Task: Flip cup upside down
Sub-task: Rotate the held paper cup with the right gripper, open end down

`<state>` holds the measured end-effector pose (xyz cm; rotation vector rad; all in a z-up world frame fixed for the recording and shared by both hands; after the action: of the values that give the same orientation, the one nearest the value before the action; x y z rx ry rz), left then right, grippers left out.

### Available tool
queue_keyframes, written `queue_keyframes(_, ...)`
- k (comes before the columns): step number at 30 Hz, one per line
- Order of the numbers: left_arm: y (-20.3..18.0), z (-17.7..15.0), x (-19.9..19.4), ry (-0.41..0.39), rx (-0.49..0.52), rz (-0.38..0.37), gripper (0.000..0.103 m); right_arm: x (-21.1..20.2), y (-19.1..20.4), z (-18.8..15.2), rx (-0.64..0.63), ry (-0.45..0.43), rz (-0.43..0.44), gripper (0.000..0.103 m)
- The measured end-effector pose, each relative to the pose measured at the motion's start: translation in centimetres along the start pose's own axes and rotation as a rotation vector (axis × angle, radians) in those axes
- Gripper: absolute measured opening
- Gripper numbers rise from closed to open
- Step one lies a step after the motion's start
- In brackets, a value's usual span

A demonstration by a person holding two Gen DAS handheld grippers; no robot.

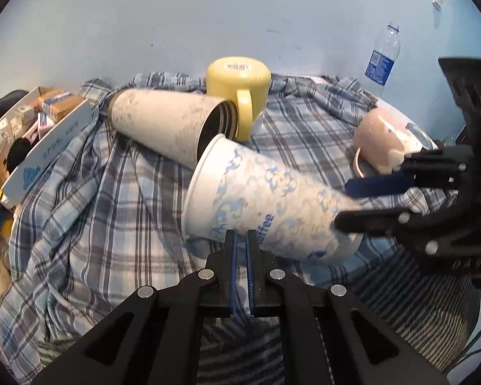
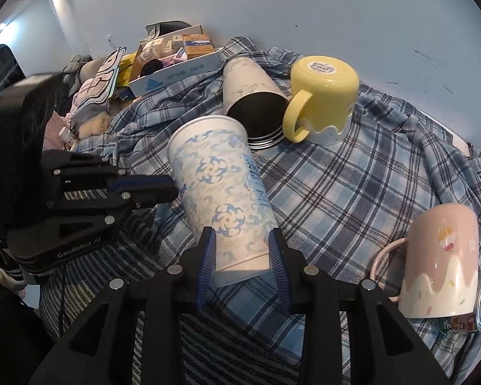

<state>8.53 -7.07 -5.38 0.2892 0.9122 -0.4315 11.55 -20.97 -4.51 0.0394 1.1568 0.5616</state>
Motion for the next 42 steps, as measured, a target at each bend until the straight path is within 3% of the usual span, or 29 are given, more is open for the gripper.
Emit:
queue_keyframes(9, -1.3, 0.8, 1.1, -0.017, 0.019, -0.064, 0.006, -1.0, 0.7, -1.9, 0.070, -0.015, 0.082, 0.035)
queue_keyframes(15, -1.8, 0.9, 1.7, -0.032, 0.015, -0.108, 0.006, -0.9, -0.4, -3.8, 0.211, -0.096, -0.038, 0.035)
queue_keyframes(18, -1.2, 0.6, 0.6, -0.053, 0.005, -0.085, 0.006, -0.7, -1.5, -3.7, 0.295, -0.091, 0.001, 0.038)
queue_keyframes(20, -0.8, 0.4, -0.3, -0.083, -0.007, -0.060, 0.006, -0.7, -1.9, -3.5, 0.323, -0.116, -0.017, 0.050)
queue_keyframes(25, -0.4, 0.2, -2.7, -0.219, -0.014, 0.066, 0.006, -1.4, -2.2, -3.4, 0.394, -0.171, -0.014, 0.061)
queue_keyframes(27, -0.3, 0.1, -3.9, -0.320, -0.009, 0.124, 0.018, -1.7, -2.1, -3.5, 0.416, -0.210, -0.023, 0.064)
queue_keyframes(29, 0.0, -0.1, -4.9, -0.393, -0.023, 0.195, 0.091, -1.6, -1.7, -3.5, 0.410, -0.237, -0.060, 0.064)
queue_keyframes(30, 0.4, -0.3, -5.5, -0.432, -0.051, 0.219, 0.100, -1.3, -1.4, -3.5, 0.400, -0.242, -0.083, 0.064)
queue_keyframes(32, 1.3, -0.7, -6.2, -0.466, -0.090, 0.230, 0.101, -0.4, -1.2, -3.2, 0.394, -0.227, -0.094, 0.064)
queue_keyframes(37, 3.4, -1.4, -5.4, -0.445, -0.157, 0.216, 0.102, 1.6, -1.3, -3.1, 0.416, -0.178, -0.105, 0.068)
queue_keyframes(42, 3.2, -2.1, -4.7, -0.453, -0.153, 0.235, 0.102, 2.4, -0.7, -3.0, 0.398, -0.163, -0.155, 0.069)
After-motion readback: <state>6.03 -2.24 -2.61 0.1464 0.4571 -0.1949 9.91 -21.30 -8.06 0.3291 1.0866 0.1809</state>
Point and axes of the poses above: each gripper's, at about its wrist camera, not at the fingertips, and x roughly the way its jaws point, y to its left, z to its top, the point moved 1 cm from there along x, roughly the way its jaws point, and after that the axes turned 14 degrees about x, right-handed, at the moved point
